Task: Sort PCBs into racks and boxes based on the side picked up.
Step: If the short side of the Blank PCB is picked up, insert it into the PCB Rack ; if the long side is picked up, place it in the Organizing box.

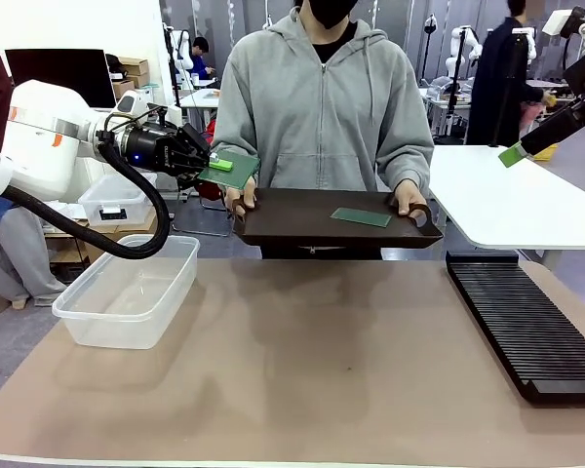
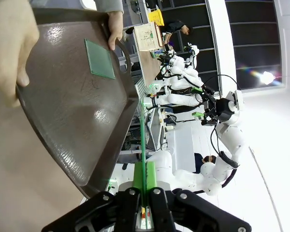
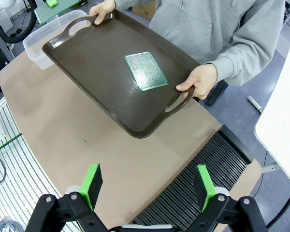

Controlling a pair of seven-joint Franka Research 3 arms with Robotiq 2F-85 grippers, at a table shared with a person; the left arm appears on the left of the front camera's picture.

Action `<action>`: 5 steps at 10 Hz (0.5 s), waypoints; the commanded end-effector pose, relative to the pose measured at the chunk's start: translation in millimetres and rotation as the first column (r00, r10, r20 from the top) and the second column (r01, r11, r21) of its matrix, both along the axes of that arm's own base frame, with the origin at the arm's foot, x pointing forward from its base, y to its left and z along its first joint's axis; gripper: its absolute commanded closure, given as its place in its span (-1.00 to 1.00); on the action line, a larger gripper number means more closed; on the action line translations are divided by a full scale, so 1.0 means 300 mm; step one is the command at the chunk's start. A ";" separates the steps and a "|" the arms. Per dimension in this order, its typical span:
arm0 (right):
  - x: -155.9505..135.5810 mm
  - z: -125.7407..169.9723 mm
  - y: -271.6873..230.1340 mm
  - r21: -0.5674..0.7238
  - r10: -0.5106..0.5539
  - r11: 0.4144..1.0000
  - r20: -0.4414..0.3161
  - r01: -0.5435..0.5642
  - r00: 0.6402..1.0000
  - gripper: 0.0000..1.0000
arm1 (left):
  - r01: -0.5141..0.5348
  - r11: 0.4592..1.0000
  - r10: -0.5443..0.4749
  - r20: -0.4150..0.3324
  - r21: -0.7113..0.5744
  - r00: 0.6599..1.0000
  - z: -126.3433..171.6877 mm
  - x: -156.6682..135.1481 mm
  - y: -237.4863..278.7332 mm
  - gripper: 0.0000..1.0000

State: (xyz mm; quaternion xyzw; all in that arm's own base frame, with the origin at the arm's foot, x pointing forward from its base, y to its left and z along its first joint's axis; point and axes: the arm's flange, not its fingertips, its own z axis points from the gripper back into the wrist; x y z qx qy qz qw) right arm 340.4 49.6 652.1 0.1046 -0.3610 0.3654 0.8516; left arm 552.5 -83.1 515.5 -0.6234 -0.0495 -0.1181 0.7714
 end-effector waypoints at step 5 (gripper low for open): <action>0.001 -0.003 -0.001 0.001 -0.001 1.000 -0.002 0.001 1.000 -1.00 | 0.000 1.000 0.000 0.000 0.000 1.000 0.000 0.000 0.000 0.95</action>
